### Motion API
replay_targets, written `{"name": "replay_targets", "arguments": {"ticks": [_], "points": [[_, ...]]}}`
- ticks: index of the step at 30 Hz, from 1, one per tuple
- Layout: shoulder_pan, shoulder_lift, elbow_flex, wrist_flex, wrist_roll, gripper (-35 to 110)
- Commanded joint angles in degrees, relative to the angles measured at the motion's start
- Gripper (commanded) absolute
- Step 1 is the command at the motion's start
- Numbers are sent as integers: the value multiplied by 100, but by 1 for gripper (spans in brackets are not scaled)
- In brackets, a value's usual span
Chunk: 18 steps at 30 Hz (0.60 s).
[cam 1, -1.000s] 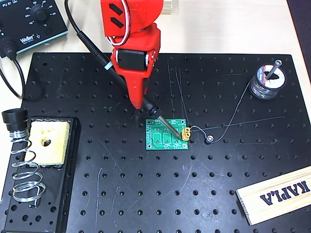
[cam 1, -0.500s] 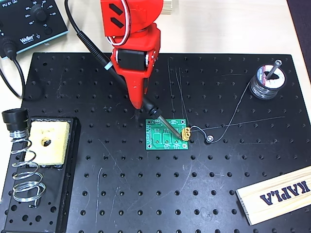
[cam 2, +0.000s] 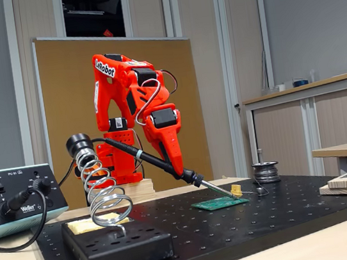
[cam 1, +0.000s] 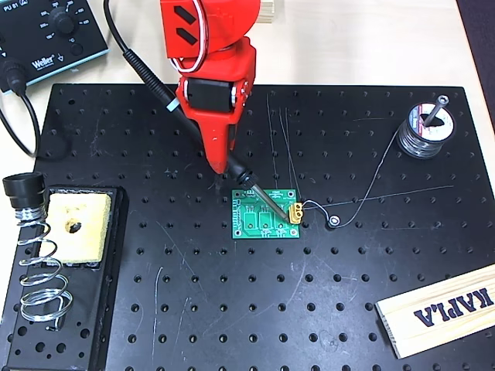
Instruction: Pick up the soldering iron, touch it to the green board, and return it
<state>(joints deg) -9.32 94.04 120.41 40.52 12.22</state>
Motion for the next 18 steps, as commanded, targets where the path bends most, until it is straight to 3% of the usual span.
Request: {"name": "replay_targets", "arguments": {"ticks": [1,10,18], "points": [[-53,255,44,44,44,0],[800,984,422,-53,-633,0],[1591,2118,413,888,-870,0]]}}
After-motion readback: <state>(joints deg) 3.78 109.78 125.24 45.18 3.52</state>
